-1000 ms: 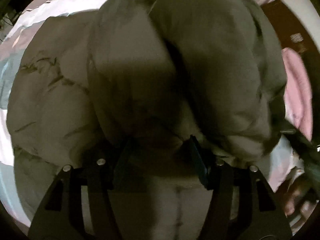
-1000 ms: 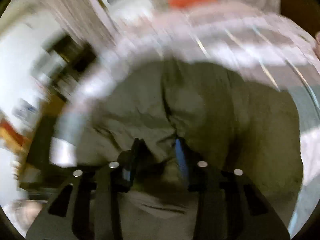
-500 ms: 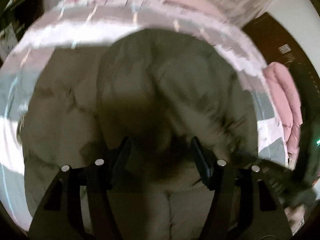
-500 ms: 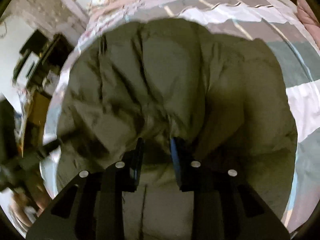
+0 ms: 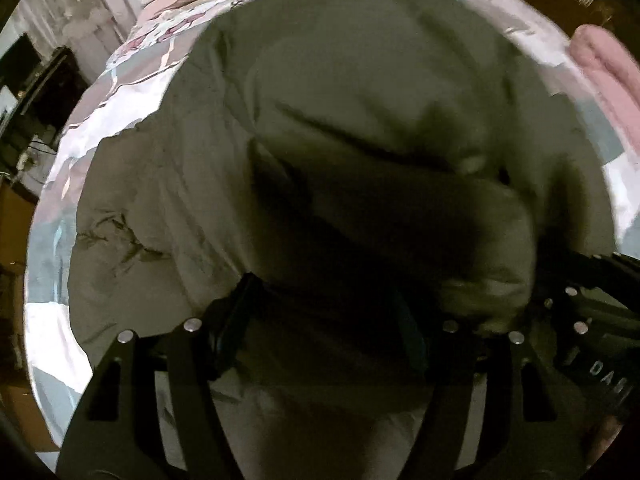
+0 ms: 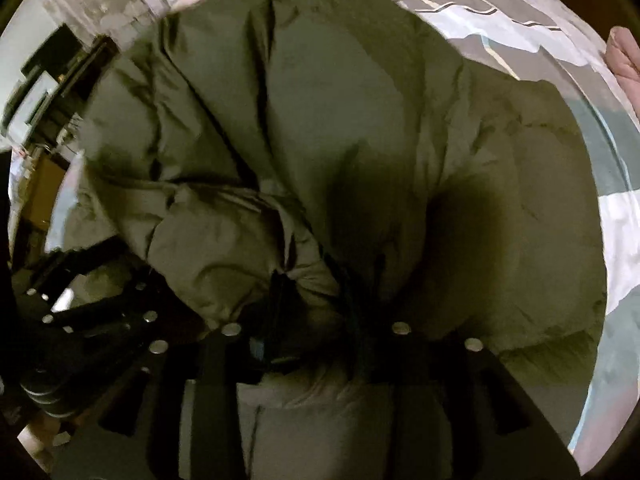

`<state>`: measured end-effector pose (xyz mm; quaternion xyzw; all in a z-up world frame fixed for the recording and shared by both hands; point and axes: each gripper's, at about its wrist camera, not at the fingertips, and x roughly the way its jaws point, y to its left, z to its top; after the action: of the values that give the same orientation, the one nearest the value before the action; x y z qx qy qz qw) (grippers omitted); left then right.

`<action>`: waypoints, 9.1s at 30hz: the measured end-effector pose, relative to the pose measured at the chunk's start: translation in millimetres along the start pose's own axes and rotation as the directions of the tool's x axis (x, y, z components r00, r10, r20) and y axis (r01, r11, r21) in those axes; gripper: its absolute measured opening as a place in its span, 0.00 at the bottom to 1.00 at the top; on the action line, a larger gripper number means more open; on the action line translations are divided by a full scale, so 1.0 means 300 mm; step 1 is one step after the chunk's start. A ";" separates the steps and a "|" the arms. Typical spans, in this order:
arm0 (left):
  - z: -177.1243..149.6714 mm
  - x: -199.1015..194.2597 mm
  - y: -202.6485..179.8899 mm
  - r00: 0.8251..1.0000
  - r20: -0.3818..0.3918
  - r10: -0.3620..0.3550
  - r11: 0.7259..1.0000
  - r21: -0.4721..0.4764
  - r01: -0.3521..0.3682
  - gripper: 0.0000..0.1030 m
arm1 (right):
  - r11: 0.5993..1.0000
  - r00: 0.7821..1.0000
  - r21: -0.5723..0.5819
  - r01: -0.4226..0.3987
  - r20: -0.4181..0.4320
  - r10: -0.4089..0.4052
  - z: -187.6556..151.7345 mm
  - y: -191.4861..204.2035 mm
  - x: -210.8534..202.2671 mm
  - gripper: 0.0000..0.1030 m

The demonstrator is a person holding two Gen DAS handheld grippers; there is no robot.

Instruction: Fold large clothes

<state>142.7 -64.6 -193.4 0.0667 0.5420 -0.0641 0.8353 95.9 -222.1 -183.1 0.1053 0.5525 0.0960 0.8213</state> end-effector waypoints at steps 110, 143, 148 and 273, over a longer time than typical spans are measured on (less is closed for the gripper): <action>-0.602 -0.220 1.089 0.747 0.254 -0.615 0.461 -0.653 0.601 0.12 | 0.672 0.831 0.489 -0.556 0.309 0.463 -0.276 -0.517 -0.299 0.12; 0.210 0.012 1.196 0.793 0.555 -0.253 0.233 -0.760 0.606 0.75 | 0.984 0.975 -0.124 -0.128 0.168 0.148 0.444 -0.094 -0.038 0.62; 0.321 -0.222 0.997 0.928 0.337 -0.160 0.618 -0.698 0.360 0.78 | 0.994 0.981 -0.099 0.049 0.193 -0.029 0.457 -0.046 0.163 0.62; -0.170 -0.807 0.003 0.726 0.661 0.190 0.981 -0.156 -0.114 0.98 | 0.922 0.750 -0.045 0.384 0.598 -0.283 -0.094 0.218 -0.450 0.99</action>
<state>-0.8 -46.0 7.2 0.0395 0.1994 0.0132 0.9790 17.0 -194.3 -55.4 -0.0397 0.2754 -0.0440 0.9595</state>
